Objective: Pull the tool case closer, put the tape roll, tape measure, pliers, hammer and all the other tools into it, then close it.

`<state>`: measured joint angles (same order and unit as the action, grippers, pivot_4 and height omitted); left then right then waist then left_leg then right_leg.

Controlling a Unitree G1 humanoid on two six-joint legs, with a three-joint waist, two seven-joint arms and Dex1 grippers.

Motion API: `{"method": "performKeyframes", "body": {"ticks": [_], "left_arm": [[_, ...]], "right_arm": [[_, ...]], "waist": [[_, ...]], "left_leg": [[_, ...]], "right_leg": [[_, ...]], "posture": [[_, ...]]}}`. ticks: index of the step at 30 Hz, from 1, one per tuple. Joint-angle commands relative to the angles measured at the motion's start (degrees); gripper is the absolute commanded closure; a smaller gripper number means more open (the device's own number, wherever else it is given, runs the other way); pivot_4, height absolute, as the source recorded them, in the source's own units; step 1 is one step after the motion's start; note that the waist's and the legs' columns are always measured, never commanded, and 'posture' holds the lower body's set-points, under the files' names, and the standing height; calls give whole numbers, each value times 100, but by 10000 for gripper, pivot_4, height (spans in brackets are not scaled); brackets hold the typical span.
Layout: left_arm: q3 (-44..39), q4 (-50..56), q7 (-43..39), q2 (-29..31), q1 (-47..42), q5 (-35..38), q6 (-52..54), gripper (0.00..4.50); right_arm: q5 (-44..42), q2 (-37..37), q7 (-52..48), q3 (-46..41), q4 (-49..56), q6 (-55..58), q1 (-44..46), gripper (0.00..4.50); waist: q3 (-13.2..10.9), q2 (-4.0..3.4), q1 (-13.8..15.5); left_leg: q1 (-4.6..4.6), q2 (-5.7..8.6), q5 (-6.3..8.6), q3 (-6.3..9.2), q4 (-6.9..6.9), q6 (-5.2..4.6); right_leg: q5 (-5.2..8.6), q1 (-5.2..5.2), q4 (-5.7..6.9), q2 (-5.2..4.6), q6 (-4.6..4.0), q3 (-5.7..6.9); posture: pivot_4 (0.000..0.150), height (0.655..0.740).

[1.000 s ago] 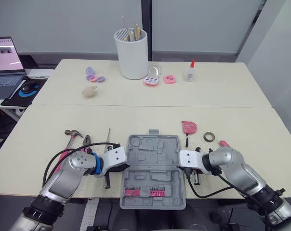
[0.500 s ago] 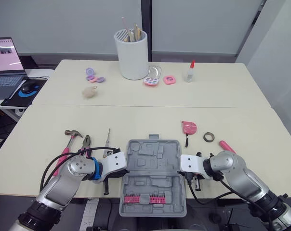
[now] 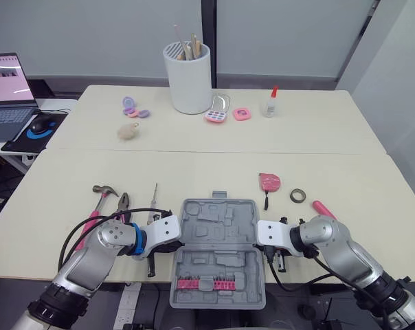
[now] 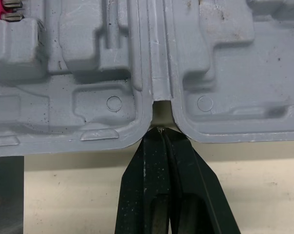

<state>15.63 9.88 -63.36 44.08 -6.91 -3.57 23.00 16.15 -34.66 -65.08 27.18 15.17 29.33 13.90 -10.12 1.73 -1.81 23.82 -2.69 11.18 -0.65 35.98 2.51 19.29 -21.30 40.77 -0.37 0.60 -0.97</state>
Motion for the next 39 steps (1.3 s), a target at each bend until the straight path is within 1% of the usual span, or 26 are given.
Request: {"method": "performKeyframes", "body": {"ticks": [1,19,25,33,39], "left_arm": [[271,0,-45,-149,-51,64,-160,45000],[241,-277,-9,-179,-101,6,-337,45000],[152,-440,45,-148,-61,-2,-458,45000],[-234,-564,115,42,-10,126,-619,45000],[-759,-531,-24,339,174,547,-814,45000]], "right_arm": [[-190,170,33,234,65,-173,23,44788],[-188,186,151,180,-192,-309,162,44788],[-211,64,131,89,-208,-273,146,44788],[-331,-276,143,-146,-246,-371,83,44788],[-582,-824,80,-540,-238,-590,75,44788]], "waist": [[0,0,0],[13,7,-1],[28,6,0],[27,6,3],[10,23,-4]], "left_leg": [[0,0,0,0,0,0],[-7,-1,0,1,0,0],[-9,-1,0,1,0,0],[-6,-1,0,1,0,0],[4,-6,0,0,0,0]], "right_leg": [[0,0,0,0,1,0],[0,7,0,1,1,0],[0,10,0,1,1,-1],[0,7,0,0,1,0],[-2,-5,-1,-8,-3,-1]], "posture": [[1500,7400],[1500,7400],[1500,7400],[1500,7400],[1500,7400]]}}
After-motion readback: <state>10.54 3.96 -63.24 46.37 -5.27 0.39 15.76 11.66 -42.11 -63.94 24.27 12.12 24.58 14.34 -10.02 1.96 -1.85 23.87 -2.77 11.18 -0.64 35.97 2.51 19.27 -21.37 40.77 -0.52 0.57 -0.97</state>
